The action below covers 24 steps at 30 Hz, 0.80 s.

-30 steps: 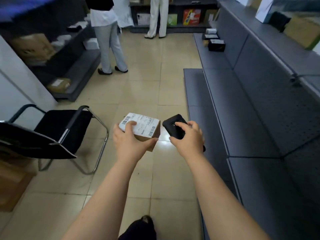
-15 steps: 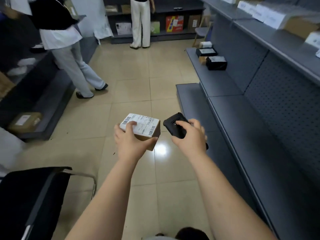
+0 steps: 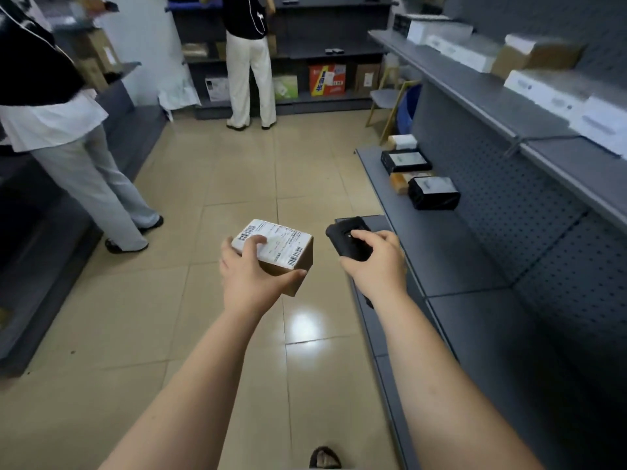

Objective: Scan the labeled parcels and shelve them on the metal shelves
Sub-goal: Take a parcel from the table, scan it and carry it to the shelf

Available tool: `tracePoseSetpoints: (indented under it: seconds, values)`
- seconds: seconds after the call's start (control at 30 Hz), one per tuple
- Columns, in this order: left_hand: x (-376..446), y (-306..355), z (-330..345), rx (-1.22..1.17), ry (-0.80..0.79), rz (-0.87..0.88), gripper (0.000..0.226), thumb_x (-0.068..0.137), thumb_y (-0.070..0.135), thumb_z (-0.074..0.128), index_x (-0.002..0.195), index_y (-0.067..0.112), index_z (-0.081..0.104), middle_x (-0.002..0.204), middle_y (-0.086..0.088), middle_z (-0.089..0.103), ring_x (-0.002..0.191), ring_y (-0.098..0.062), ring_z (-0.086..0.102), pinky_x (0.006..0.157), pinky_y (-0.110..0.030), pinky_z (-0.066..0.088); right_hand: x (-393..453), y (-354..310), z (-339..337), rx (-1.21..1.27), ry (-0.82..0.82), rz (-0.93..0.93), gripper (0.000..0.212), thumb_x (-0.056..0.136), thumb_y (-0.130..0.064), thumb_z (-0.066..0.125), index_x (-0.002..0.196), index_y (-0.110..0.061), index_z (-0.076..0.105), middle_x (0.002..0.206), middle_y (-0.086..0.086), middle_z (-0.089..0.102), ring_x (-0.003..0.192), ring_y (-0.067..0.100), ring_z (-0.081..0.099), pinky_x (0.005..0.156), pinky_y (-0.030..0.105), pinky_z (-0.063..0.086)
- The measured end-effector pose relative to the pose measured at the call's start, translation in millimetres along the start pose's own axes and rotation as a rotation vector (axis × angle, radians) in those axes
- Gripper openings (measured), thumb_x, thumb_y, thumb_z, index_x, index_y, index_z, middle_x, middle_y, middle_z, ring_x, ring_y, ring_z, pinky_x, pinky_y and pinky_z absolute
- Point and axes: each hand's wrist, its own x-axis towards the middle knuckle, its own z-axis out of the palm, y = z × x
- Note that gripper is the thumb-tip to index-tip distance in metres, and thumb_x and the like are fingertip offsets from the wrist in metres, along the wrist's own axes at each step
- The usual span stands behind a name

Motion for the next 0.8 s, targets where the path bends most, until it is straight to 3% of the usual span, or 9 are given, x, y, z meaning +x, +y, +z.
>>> tracePoseSetpoints:
  seconds: [0.27,0.43,0.6,0.8]
  values:
    - [181.9,9.3,64.6,-0.025,-0.065,0.048,0.085,0.056,0.056,0.09,0.128,0.036,0.048,0.149,0.004,0.018,0.139,-0.022,0.021,0.099,-0.036,0.036,173.1,-12.4,69.4,0.031,0.076,0.011,0.05,0.073,-0.028,0.08,0.121,-0.035,0.065,0.129,-0.006,0.045,0.116,0.023,0.047,0.097,0.049,0.046]
    - [317.1,15.6,125.3,-0.044,-0.266,0.184,0.096,0.042,0.075,0.078,0.126,0.037,0.051,0.145,0.005,0.024,0.136,-0.022,0.028,0.11,-0.046,0.039,274.6,-5.3,99.2,-0.013,0.277,0.076,0.051,0.074,-0.031,0.081,0.122,-0.035,0.065,0.134,-0.006,0.042,0.122,0.022,0.042,0.101,0.051,0.042]
    - [415.0,57.8,186.8,0.0,-0.48,0.341,0.093,0.042,0.072,0.081,0.123,0.037,0.053,0.145,0.002,0.027,0.134,-0.023,0.034,0.108,-0.044,0.041,345.9,8.7,93.2,-0.121,0.346,0.313,0.05,0.077,-0.033,0.079,0.124,-0.038,0.063,0.14,-0.007,0.038,0.125,0.02,0.037,0.102,0.042,0.041]
    - [444.0,104.0,284.6,0.066,-0.731,0.569,0.094,0.04,0.079,0.076,0.124,0.04,0.054,0.15,-0.002,0.026,0.138,-0.03,0.031,0.115,-0.054,0.029,361.4,58.7,81.3,-0.197,0.482,0.579,0.052,0.075,-0.034,0.08,0.124,-0.037,0.063,0.14,-0.002,0.04,0.124,0.024,0.04,0.104,0.045,0.038]
